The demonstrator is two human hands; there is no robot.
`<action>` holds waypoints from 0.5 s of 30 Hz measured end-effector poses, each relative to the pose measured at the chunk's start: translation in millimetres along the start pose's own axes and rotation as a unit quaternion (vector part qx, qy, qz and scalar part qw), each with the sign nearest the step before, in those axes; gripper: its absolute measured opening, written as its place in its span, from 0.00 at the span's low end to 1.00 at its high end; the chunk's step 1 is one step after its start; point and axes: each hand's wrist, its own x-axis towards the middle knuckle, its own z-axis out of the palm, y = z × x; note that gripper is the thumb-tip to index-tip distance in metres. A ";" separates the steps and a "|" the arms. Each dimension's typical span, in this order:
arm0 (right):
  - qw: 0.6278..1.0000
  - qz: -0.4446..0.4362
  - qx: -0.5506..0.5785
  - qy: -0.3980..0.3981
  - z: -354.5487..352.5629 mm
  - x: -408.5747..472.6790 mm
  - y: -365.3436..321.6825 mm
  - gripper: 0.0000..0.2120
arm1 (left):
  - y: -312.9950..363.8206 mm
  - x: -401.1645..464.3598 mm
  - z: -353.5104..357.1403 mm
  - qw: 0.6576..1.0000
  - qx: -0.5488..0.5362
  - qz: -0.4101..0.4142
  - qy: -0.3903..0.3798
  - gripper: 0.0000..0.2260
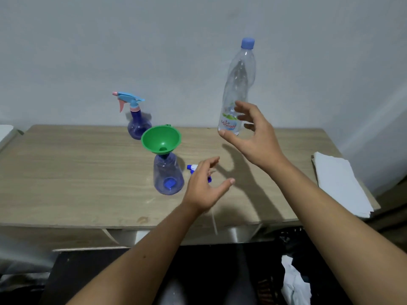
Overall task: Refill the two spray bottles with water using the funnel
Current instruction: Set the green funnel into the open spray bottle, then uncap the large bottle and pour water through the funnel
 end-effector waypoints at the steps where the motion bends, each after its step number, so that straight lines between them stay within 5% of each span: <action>1: 1.000 0.011 0.001 0.011 -3.8 7.4 6.8 0.37 | 0.5 15.9 7.0 1.000 -0.010 -0.005 0.000 0.35; 15: 0.997 0.045 -0.010 0.066 -14.5 140.0 80.7 0.50 | -2.4 200.9 72.1 0.992 -0.052 -0.057 0.100 0.51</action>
